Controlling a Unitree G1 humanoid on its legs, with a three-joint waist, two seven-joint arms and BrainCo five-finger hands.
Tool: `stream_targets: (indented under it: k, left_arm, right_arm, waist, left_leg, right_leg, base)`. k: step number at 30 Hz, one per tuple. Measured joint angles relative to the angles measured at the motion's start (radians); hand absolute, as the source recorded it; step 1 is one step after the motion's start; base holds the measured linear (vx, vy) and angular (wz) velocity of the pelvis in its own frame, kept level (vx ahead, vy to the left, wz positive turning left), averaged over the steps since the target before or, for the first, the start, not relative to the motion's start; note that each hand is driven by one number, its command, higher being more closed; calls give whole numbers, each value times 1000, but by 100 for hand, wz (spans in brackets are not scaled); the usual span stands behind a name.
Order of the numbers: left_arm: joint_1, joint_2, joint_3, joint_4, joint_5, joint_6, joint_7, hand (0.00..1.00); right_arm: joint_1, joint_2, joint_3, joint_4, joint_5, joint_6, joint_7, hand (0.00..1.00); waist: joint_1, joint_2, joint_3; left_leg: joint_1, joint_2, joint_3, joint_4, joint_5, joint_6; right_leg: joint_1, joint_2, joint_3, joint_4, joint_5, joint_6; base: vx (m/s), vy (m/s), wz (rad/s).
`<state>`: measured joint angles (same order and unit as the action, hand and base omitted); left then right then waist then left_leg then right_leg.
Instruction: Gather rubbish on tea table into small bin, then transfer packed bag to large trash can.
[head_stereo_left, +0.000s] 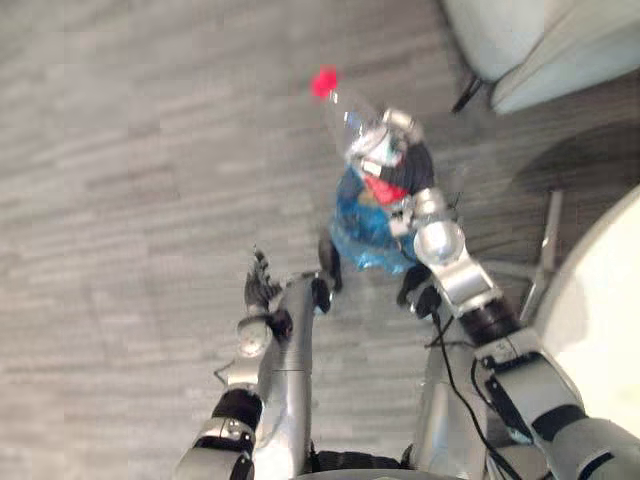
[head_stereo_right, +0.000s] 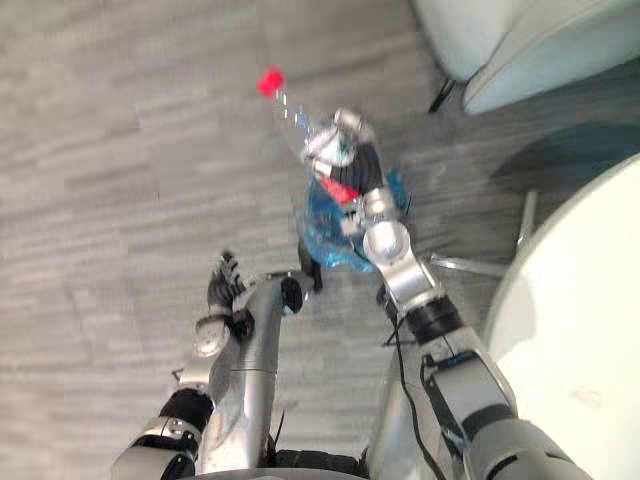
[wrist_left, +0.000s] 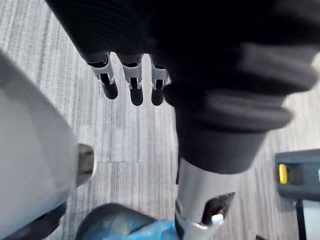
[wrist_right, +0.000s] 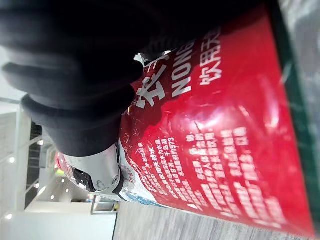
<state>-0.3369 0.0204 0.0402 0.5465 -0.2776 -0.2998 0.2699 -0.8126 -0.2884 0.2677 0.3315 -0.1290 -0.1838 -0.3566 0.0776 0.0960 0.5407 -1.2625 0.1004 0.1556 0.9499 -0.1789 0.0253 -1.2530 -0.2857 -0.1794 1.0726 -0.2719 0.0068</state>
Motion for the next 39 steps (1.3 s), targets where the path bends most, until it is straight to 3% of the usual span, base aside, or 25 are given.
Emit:
stream_targets:
  k: [4, 6, 12, 13, 22, 25, 28, 33, 39]
  left_arm:
    - [-17, 26, 12, -27, -25, -9, 13, 0]
    - [-18, 31, 12, -85, -47, 8, 15, 0]
    - [-35, 64, 12, -110, -64, 11, 14, 0]
    - [-35, 64, 12, -109, -64, 11, 14, 0]
    - [-37, 75, 11, -77, -61, 12, 14, 0]
    - [-35, 78, 19, -61, -39, 10, 16, 0]
    - [-35, 88, 33, -56, -19, 11, 17, 0]
    - [-33, 74, 24, -51, 14, 13, 14, 0]
    - [-35, 71, -3, -47, 35, 13, 13, 0]
  right_arm:
    - [-24, -20, -13, 11, 0, 14, -39, 100]
    - [-68, -35, -24, 89, 0, 19, -59, 100]
    - [-98, -45, -25, 205, -1, 51, -59, 100]
    - [-96, -45, -25, 206, -1, 56, -59, 0]
    - [-55, -29, -23, 206, -99, 59, -53, 0]
    - [-17, -3, -21, 177, -156, 63, -54, 0]
    - [84, 8, -12, 28, -235, 65, -56, 0]
    - [190, 5, 27, -49, -356, 46, -46, 0]
    - [231, -3, 94, -29, -479, 38, 28, 0]
  waist:
    - [11, 0, 0]
    - [21, 0, 0]
    - [19, 0, 0]
    - [19, 0, 0]
    - [12, -9, -5]
    - [-2, -25, -13]
    - [-11, -56, -29]
    - [-13, -94, -49]
    - [-15, -99, -53]
  left_leg:
    - [-111, 1, -1, 70, -5, 8]
    - [-160, 1, 0, 90, -4, 8]
    - [-205, 6, 2, 102, -1, 5]
    - [-205, 6, 2, 102, -1, 5]
    - [-179, 39, 1, 107, -1, 7]
    - [-157, 56, -2, 103, -2, 5]
    - [-136, 61, -9, 89, 1, 0]
    - [-87, 71, -8, 61, 3, -3]
    - [-73, 72, -12, 36, 6, -8]
  right_leg:
    - [-116, -9, 26, 78, -8, -3]
    - [-171, -9, 38, 103, -17, 9]
    - [-220, -9, 42, 121, -18, 6]
    - [-220, -9, 42, 121, -18, 6]
    - [-189, 24, 35, 106, -10, -7]
    - [-164, 40, 29, 87, -8, -10]
    - [-139, 45, 15, 73, -6, -12]
    - [-85, 59, 7, 34, -1, -14]
    - [-62, 60, -10, 8, 0, -15]
  base:
    - [-77, 10, 6]
    - [-75, 18, 3]
    - [-65, 29, 2]
    - [-38, 28, -3]
    - [-42, 22, -10]
    - [-52, 15, -17]
    - [-50, 12, -3]
    - [-26, 15, -6]
    - [-4, 8, 2]
